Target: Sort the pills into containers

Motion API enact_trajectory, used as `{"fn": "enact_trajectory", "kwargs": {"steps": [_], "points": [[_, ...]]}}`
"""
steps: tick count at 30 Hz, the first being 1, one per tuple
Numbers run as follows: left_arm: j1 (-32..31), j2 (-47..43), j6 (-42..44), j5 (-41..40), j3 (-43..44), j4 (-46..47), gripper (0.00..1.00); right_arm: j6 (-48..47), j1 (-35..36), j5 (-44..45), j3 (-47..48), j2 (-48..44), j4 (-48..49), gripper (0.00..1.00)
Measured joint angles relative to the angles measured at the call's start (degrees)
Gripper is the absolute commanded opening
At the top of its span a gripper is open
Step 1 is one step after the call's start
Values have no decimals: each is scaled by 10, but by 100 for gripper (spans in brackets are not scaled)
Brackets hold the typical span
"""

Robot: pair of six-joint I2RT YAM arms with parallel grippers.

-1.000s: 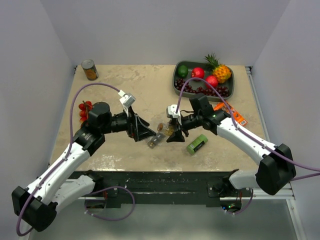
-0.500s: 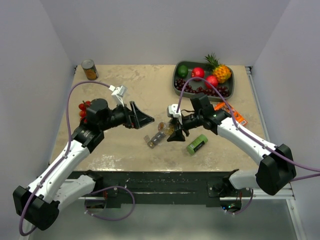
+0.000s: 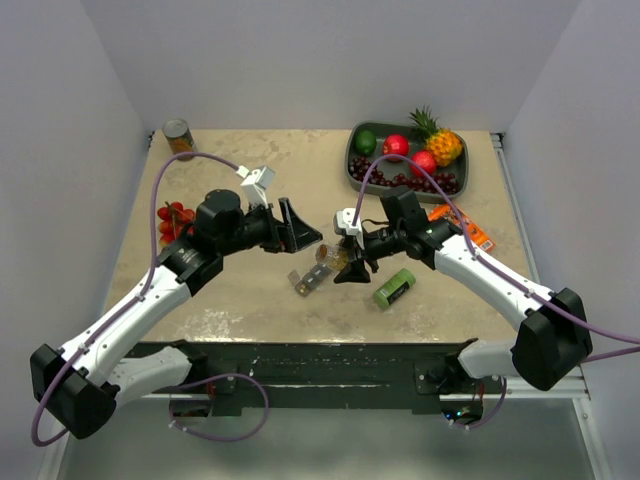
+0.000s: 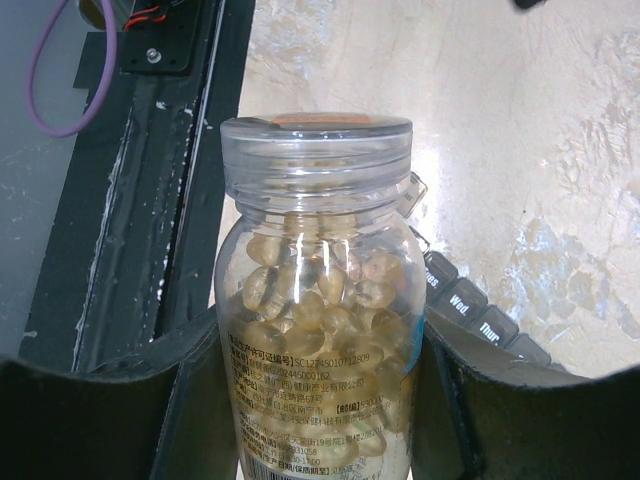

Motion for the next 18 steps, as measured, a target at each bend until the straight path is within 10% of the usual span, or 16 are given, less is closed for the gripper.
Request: {"fn": "enact_trajectory", "kwargs": {"steps": [18], "points": [[-60, 30, -13, -9, 0, 8, 72, 0, 0, 1, 0, 0, 0, 2]]}}
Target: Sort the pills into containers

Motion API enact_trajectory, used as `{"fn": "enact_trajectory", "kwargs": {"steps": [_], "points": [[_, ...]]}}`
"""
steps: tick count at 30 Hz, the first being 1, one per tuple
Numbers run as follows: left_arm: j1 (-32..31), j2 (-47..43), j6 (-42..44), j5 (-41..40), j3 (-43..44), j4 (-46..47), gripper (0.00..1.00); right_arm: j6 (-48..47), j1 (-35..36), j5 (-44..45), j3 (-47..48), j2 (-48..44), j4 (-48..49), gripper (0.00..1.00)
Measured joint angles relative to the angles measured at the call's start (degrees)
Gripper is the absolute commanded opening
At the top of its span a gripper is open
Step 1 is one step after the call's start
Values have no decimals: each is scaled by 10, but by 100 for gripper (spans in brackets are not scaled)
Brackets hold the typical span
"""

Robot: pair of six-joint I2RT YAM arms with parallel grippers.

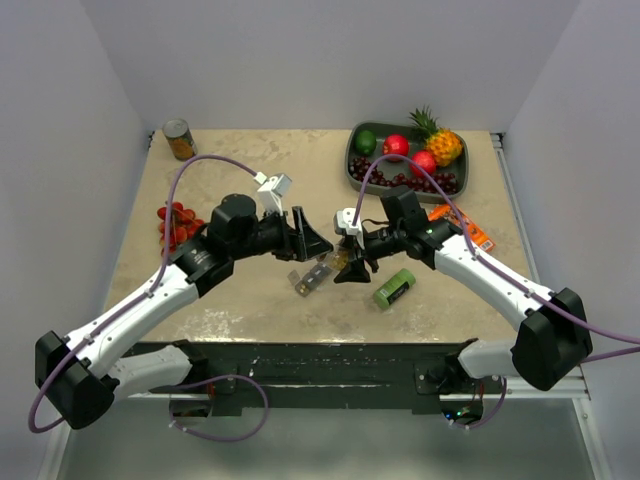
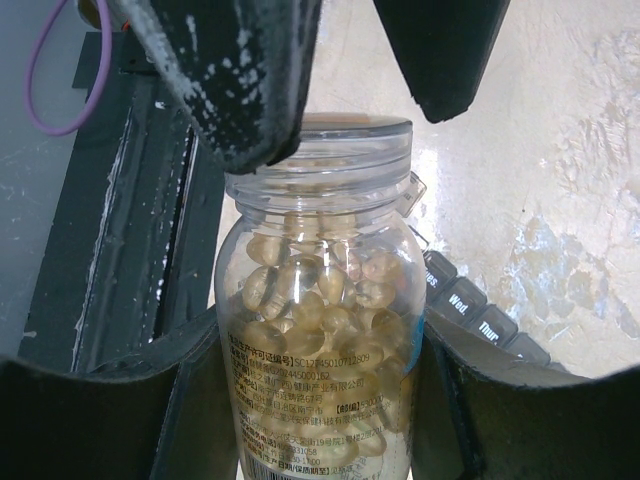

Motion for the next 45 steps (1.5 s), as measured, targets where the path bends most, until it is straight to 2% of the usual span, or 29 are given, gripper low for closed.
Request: {"fn": "enact_trajectory", "kwargs": {"steps": [6, 12, 16, 20, 21, 23, 28, 33, 39, 40, 45], "points": [[-13, 2, -1, 3, 0, 10, 63, 0, -2, 0, 0, 0, 0, 2], [-19, 12, -2, 10, 0, 18, 61, 0, -3, 1, 0, 0, 0, 2], [-20, 18, -2, 14, 0, 18, 57, 0, -3, 0, 0, 0, 0, 2], [-20, 19, 1, 13, 0, 17, 46, 0, -3, 0, 0, 0, 0, 2], [-20, 19, 2, 12, -1, 17, 39, 0, -3, 0, 0, 0, 0, 2], [-19, 21, 4, 12, -1, 17, 33, 0, -3, 0, 0, 0, -2, 2], [-19, 25, 8, 21, -2, 19, 28, 0, -4, -1, 0, 0, -7, 2], [-16, 29, 48, 56, -11, 41, 28, 4, -7, -11, 0, 0, -17, 2], [-7, 53, 215, 164, -18, 79, 30, 18, -15, -43, -8, 0, -44, 2], [-7, 61, 246, 177, -13, 74, 32, 22, -16, -48, -12, 0, -45, 2], [-7, 73, 320, 195, -6, 74, 60, 28, -21, -51, -21, 1, -42, 2]]}}
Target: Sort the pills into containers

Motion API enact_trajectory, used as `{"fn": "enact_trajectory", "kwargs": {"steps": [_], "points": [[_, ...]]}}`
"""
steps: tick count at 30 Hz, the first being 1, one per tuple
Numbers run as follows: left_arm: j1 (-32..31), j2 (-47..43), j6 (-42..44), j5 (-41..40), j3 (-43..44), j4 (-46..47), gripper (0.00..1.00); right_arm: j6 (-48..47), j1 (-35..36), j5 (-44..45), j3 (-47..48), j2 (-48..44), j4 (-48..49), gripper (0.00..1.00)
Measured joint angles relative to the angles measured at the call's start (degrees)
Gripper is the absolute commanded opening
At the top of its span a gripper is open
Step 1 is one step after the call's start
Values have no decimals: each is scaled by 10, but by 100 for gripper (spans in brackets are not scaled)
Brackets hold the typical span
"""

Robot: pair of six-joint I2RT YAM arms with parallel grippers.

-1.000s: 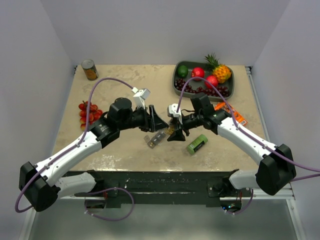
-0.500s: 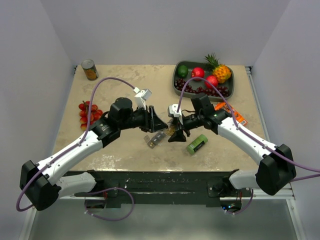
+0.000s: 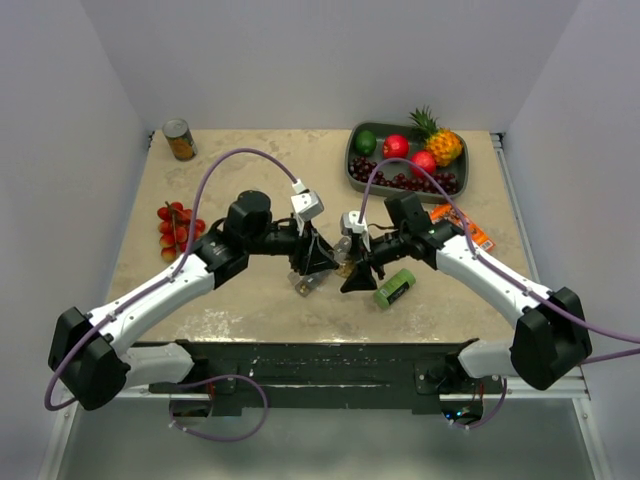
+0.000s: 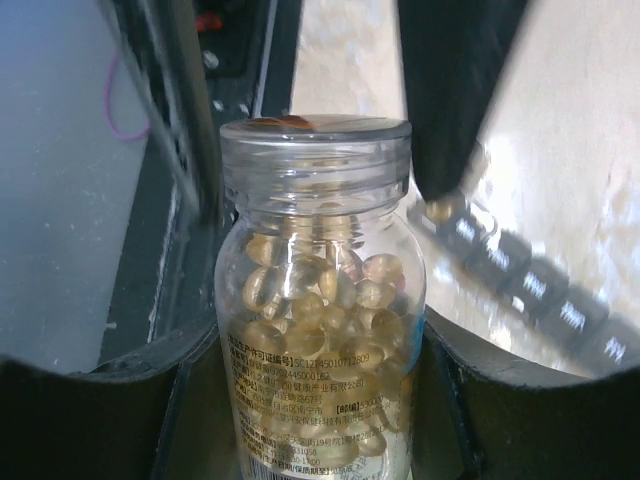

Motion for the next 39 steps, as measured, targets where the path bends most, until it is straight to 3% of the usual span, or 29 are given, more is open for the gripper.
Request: {"fn": "enact_trajectory", "kwargs": {"steps": [1, 6, 10, 26, 39], "points": [[0, -2, 2, -2, 0, 2, 69, 2, -1, -5, 0, 0, 4, 2], [-6, -8, 0, -28, -3, 3, 81, 4, -1, -37, 5, -2, 49, 2], [-6, -38, -10, -56, -12, 1, 99, 4, -2, -44, 6, -2, 58, 2], [18, -188, -129, -195, -46, -3, 99, -15, -5, -20, 6, -4, 58, 2], [52, -204, -333, -218, -73, 4, 95, -38, -5, 32, 6, -21, 47, 2]]}}
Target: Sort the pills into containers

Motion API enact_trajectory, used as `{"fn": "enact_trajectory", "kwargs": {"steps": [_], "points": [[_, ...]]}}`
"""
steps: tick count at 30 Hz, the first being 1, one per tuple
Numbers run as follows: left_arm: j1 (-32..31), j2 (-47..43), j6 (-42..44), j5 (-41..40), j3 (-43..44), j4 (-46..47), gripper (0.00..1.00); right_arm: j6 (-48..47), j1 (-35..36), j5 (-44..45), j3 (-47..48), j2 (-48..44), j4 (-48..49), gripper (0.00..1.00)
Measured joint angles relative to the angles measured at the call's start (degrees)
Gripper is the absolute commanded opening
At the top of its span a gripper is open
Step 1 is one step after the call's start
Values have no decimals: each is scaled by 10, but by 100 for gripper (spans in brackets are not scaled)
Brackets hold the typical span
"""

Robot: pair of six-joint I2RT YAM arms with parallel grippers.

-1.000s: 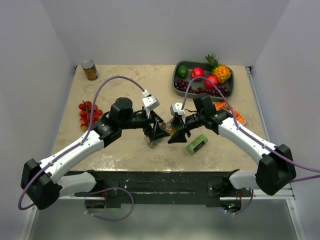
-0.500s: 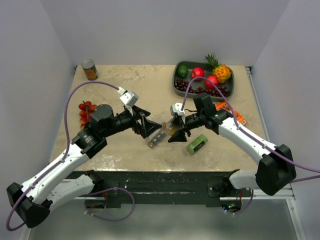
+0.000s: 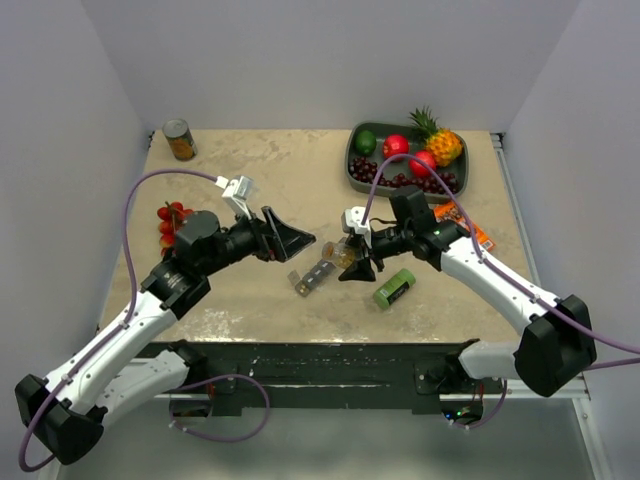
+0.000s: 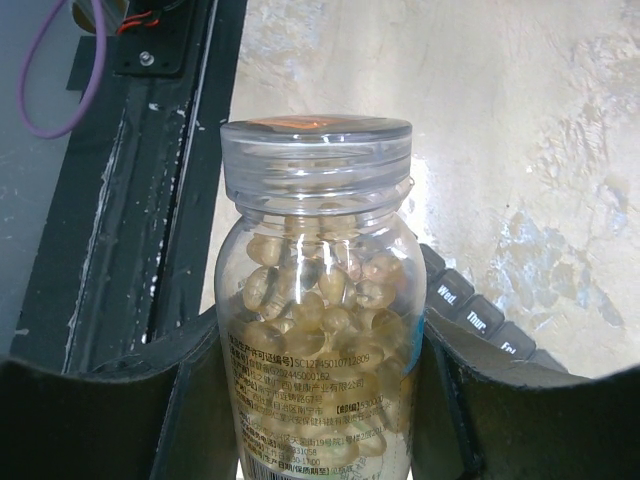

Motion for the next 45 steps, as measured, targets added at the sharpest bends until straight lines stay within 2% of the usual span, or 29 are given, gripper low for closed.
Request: {"fn": "enact_trajectory", "kwargs": {"steps": [10, 23, 26, 29, 30, 32, 33, 36, 40, 45], "points": [[-26, 49, -77, -14, 2, -12, 91, -4, 0, 27, 0, -1, 0, 2], [-69, 113, -87, -25, 15, -7, 76, -4, 0, 32, 0, -1, 0, 2], [-76, 131, -87, -23, 24, 0, 69, -4, 0, 33, 0, -1, 0, 2], [-81, 142, -85, -18, 29, 5, 57, -4, 0, 34, 0, -1, 0, 2], [-82, 145, -82, -16, 30, 5, 50, -4, 0, 34, 0, -1, 0, 2], [-83, 150, -78, -11, 32, 6, 41, -4, 0, 37, 0, -1, -1, 2], [-84, 152, -74, -9, 33, 7, 33, -4, 0, 40, 0, 0, -2, 2], [-85, 157, -63, -4, 36, 8, 20, -4, 0, 44, 0, 0, -5, 2], [-85, 164, -25, 9, 37, 11, 10, -4, -1, 45, 0, 0, -13, 2], [-79, 175, 99, 71, 37, 32, 9, -1, -4, 29, 0, 1, -24, 2]]}}
